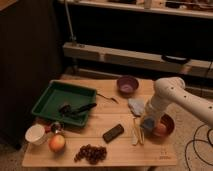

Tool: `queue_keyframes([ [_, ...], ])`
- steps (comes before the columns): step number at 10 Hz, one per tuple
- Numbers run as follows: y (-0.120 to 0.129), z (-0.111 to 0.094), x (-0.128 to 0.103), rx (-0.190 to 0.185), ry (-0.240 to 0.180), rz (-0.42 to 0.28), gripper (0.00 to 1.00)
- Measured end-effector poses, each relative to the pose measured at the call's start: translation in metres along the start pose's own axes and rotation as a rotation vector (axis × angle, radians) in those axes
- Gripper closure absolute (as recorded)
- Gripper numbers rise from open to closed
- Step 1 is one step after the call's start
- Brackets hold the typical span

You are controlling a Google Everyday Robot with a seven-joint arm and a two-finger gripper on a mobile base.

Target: Wipe red bowl with sponge

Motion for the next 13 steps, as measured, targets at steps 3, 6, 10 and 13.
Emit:
queue_keyframes([
  [3, 0.008, -0.002, -0.009, 0.007, -0.002, 0.013, 1.0],
  [6, 0.033, -0.01, -0.021, 0.019, 0.012, 0.049, 1.0],
  [10, 0.045, -0.026, -0.03, 0.032, 0.04, 0.054, 1.0],
  [13, 0.046, -0.03, -0.038, 0.027, 0.047, 0.048, 1.0],
])
